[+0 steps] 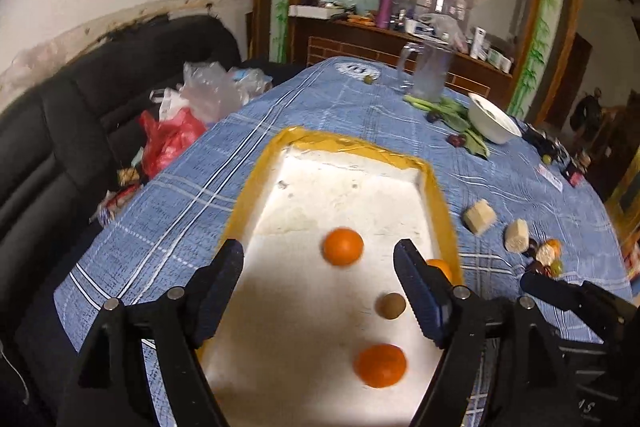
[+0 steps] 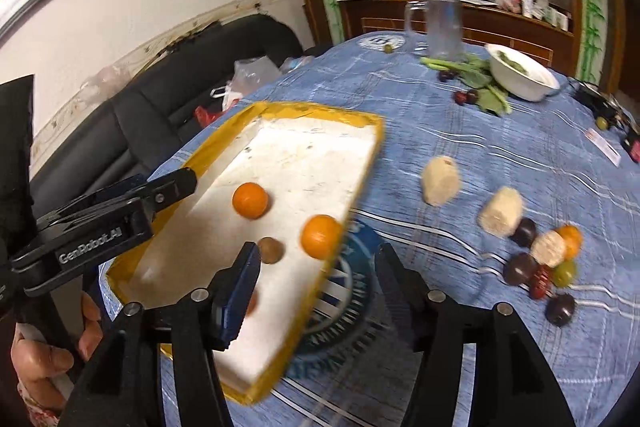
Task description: Organize fruits
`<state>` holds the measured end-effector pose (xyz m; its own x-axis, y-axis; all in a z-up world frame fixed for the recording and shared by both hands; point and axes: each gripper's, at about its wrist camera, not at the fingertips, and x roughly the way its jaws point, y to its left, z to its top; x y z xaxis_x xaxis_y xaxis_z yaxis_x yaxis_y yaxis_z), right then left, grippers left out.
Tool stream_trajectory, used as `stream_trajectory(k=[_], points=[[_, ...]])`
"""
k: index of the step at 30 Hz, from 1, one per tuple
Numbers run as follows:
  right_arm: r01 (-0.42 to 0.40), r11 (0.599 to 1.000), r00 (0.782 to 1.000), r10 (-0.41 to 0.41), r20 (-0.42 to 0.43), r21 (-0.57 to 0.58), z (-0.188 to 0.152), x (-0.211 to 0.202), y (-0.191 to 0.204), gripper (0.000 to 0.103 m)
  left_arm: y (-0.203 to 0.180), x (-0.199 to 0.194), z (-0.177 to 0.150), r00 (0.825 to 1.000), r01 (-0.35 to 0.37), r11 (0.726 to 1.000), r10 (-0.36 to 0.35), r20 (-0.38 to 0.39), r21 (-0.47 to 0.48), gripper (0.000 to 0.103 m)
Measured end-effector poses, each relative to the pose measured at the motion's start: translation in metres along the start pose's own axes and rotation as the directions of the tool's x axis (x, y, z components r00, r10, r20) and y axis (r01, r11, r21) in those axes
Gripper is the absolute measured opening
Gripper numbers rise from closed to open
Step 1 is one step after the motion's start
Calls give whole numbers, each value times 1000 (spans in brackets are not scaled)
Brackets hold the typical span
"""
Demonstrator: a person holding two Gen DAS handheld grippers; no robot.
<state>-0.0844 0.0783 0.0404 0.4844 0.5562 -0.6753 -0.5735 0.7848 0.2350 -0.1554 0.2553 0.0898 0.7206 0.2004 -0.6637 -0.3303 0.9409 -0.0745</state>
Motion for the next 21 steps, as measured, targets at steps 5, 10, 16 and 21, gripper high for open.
stream_trajectory(k=[5, 10, 16, 21], points=[[21, 998, 1000, -22, 14, 57, -11, -17, -26, 67, -27, -11, -2, 1000, -4, 997, 3, 22, 71, 83], [40, 993, 998, -44, 33, 110, -20, -32, -55, 70, -48, -14, -4, 1000, 1, 994, -3, 16, 113, 83], [81, 986, 995, -89, 48, 148, -29, -49, -91, 70, -62, -9, -6, 1000, 28, 990, -26, -17, 136, 83], [163, 960, 983, -178, 44, 229, -37, -68, -145, 69, -70, 2, -5, 999, 36, 991, -30, -42, 131, 83]])
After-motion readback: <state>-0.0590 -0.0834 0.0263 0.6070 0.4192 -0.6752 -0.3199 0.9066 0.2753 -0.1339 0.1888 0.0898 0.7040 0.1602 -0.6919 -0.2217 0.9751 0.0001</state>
